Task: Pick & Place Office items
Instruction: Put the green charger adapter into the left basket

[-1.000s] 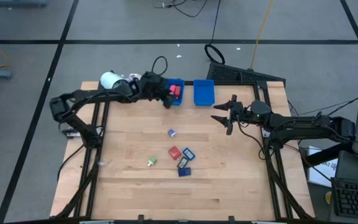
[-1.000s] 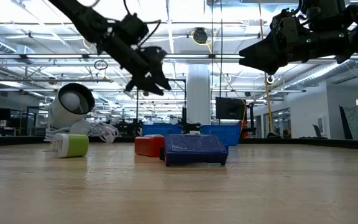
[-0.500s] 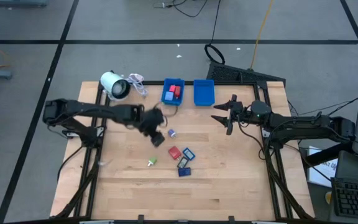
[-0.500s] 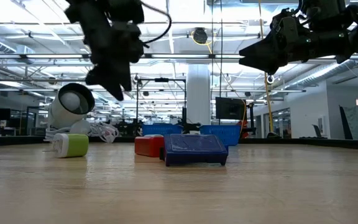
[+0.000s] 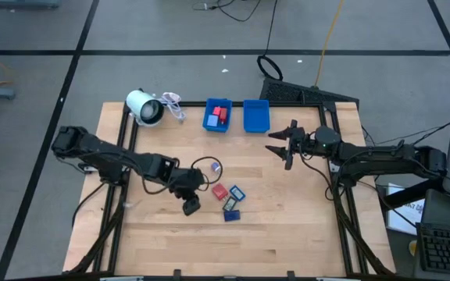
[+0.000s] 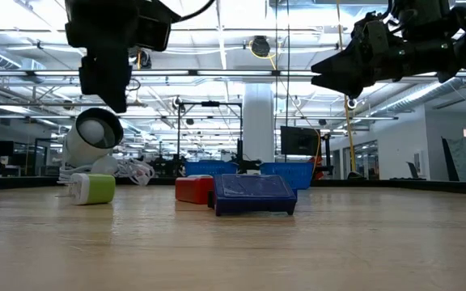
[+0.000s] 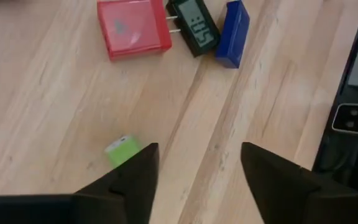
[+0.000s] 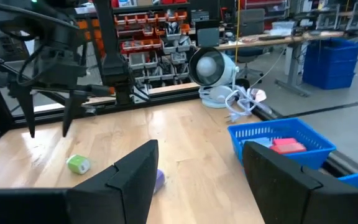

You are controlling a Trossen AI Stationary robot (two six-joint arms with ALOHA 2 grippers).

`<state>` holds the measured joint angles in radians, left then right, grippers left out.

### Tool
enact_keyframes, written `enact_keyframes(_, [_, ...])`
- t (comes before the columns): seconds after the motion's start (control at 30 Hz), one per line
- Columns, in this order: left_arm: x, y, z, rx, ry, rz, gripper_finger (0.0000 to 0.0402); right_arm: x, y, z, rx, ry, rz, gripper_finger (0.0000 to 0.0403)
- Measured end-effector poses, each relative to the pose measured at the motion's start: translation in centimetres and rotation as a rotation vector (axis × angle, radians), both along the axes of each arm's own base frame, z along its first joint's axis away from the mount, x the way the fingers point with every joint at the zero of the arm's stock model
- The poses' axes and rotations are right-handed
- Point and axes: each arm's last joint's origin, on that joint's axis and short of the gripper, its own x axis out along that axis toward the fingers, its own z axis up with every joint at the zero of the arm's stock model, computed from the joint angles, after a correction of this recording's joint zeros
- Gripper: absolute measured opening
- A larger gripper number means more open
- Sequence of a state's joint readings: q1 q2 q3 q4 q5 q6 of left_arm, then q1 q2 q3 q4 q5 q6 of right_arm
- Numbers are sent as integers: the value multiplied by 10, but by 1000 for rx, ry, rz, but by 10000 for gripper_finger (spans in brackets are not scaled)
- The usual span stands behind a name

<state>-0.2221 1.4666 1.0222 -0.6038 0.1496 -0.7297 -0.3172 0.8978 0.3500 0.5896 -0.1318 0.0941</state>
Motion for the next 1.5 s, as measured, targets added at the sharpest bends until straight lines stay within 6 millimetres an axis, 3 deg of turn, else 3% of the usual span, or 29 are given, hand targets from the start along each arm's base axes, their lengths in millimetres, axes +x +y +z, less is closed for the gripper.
enact_keyframes(0.23, [1, -10, -16, 18, 107, 161, 304, 3, 10, -2, 14, 15, 54, 222])
enact_keyframes(0.4, [3, -13, -41, 69, 238, 278, 320, 4, 15, -2, 32, 21, 80, 222])
enact_keyframes(0.67, [10, -16, -66, 64, 334, 412, 299, 5, 24, -5, 38, 45, 127, 222])
enact_keyframes(1.0, [11, -27, -85, 112, 384, 368, 278, 7, 33, -5, 61, 41, 176, 222])
enact_keyframes(1.5, [11, -25, -86, 193, 348, 386, 226, 7, 35, -5, 62, 45, 184, 222])
